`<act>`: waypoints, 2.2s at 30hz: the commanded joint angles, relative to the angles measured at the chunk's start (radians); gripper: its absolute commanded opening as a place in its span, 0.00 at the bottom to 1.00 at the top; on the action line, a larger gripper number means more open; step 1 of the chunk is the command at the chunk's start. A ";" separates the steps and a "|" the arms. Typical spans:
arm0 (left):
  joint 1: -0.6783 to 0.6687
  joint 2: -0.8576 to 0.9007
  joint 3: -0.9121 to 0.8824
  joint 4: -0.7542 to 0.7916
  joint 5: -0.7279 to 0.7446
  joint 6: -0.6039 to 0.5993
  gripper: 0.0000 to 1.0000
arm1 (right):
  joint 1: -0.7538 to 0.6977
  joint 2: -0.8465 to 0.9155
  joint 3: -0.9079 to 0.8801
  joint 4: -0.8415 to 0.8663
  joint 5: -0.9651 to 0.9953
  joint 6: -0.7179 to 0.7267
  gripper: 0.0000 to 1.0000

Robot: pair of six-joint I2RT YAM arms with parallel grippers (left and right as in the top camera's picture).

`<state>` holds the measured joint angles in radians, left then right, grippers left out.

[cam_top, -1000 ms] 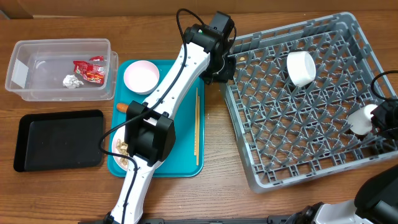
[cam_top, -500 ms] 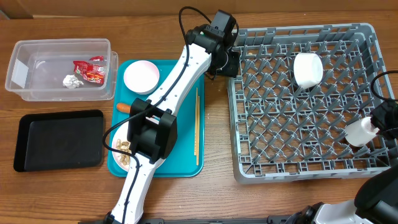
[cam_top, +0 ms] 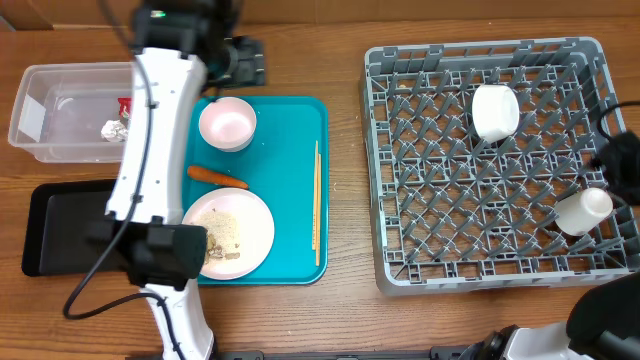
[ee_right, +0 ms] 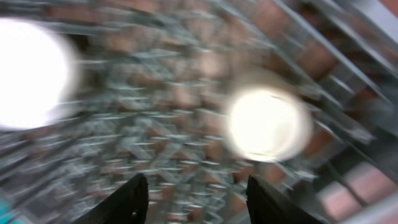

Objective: Sort waste into correct bins and load items into the dishwasher

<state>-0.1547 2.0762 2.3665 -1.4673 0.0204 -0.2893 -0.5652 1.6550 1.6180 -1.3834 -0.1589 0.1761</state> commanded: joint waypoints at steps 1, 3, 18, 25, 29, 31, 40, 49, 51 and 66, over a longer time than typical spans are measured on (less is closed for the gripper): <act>0.083 0.012 -0.001 -0.087 -0.050 -0.030 0.80 | 0.189 -0.074 0.103 0.028 -0.166 -0.072 0.61; 0.121 0.011 -0.002 -0.127 -0.101 -0.034 0.79 | 0.334 -0.074 0.105 0.082 -0.201 -0.101 0.73; 0.534 -0.127 -0.002 -0.222 -0.020 -0.091 0.85 | 1.166 0.278 0.105 0.888 -0.156 0.068 0.92; 0.536 -0.127 -0.002 -0.222 0.007 -0.092 0.85 | 1.305 0.554 0.105 1.108 0.025 0.082 0.88; 0.500 -0.127 -0.002 -0.222 0.006 -0.090 0.85 | 1.327 0.636 0.105 1.190 0.083 0.212 0.66; 0.494 -0.127 -0.002 -0.222 0.006 -0.088 0.85 | 1.327 0.648 0.105 1.191 0.119 0.252 0.63; 0.468 -0.127 -0.002 -0.222 0.005 -0.077 0.85 | 1.327 0.649 0.105 1.218 0.190 0.275 0.61; 0.466 -0.127 -0.002 -0.222 0.006 -0.077 0.85 | 1.327 0.663 0.105 1.248 0.230 0.321 0.52; 0.466 -0.127 -0.002 -0.222 0.006 -0.077 0.85 | 1.327 0.679 0.105 1.249 0.229 0.340 0.51; 0.466 -0.127 -0.002 -0.222 0.006 -0.077 0.85 | 1.268 0.695 0.192 1.094 0.229 0.270 0.04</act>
<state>0.3202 1.9659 2.3634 -1.6871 0.0193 -0.3668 0.7338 2.3508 1.7382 -0.2367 0.0555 0.5163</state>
